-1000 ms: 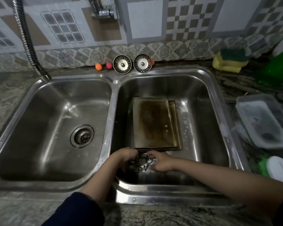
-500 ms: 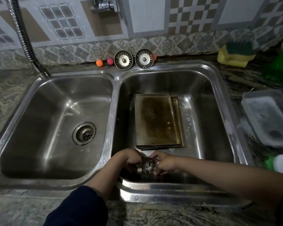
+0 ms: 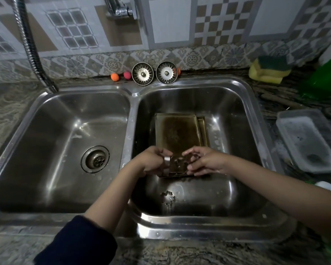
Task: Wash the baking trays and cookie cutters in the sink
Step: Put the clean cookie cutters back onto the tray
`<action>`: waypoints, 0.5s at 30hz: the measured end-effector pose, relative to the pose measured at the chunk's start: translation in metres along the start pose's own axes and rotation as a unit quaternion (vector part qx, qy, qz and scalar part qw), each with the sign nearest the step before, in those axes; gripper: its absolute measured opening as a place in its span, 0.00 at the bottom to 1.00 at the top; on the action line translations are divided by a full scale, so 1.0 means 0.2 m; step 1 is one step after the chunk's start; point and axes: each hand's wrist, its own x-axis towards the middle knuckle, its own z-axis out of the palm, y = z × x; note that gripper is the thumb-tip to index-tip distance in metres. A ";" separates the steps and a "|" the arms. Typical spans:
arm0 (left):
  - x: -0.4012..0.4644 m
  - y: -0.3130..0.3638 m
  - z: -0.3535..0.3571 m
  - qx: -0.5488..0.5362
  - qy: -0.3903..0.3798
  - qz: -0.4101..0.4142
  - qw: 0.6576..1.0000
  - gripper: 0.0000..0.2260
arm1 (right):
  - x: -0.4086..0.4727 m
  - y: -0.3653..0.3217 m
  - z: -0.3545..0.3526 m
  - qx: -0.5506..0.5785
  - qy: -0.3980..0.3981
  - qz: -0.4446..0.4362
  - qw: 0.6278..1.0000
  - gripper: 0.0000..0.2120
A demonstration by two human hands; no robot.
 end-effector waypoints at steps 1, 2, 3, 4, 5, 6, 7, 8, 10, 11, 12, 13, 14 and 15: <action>0.03 0.02 0.00 0.004 0.010 0.012 1.000 0.17 | 0.01 -0.01 -0.02 0.007 0.014 -0.005 1.000 0.22; 0.07 0.03 0.00 0.016 0.023 0.023 0.999 0.16 | 0.03 -0.02 -0.03 0.015 0.027 -0.008 1.000 0.22; 0.12 0.03 0.01 0.029 0.038 0.035 0.998 0.16 | 0.05 -0.03 -0.04 0.022 0.040 -0.009 0.999 0.23; 0.15 0.02 0.01 0.042 0.054 0.049 0.996 0.16 | 0.07 -0.03 -0.05 0.029 0.056 -0.011 0.998 0.23; 0.19 0.01 0.01 0.053 0.071 0.066 0.994 0.16 | 0.09 -0.03 -0.06 0.038 0.073 -0.011 0.997 0.24; 0.21 -0.01 0.01 0.066 0.088 0.081 0.991 0.16 | 0.11 -0.02 -0.07 0.049 0.090 -0.010 0.995 0.24; 0.23 -0.02 0.01 0.076 0.101 0.094 0.988 0.17 | 0.12 -0.02 -0.08 0.051 0.104 -0.008 0.993 0.25; 0.25 -0.05 0.00 0.081 0.111 0.101 0.985 0.19 | 0.14 -0.01 -0.09 0.038 0.117 -0.010 0.992 0.25; 0.28 -0.09 0.00 0.074 0.111 0.109 0.985 0.22 | 0.15 0.00 -0.11 -0.015 0.135 -0.020 0.990 0.26; 0.29 -0.10 0.01 0.075 0.105 0.112 0.985 0.23 | 0.14 0.01 -0.11 -0.039 0.142 -0.026 0.989 0.26; 0.30 -0.11 0.02 0.086 0.101 0.119 0.984 0.22 | 0.14 0.02 -0.11 -0.063 0.148 -0.030 0.987 0.28; 0.30 -0.11 0.02 0.104 0.102 0.124 0.982 0.22 | 0.14 0.03 -0.11 -0.091 0.153 -0.030 0.984 0.30; 0.30 -0.12 0.03 0.123 0.107 0.131 0.978 0.22 | 0.14 0.05 -0.11 -0.121 0.157 -0.030 0.980 0.33; 0.30 -0.12 0.03 0.133 0.117 0.140 0.974 0.21 | 0.14 0.06 -0.11 -0.148 0.158 -0.030 0.976 0.37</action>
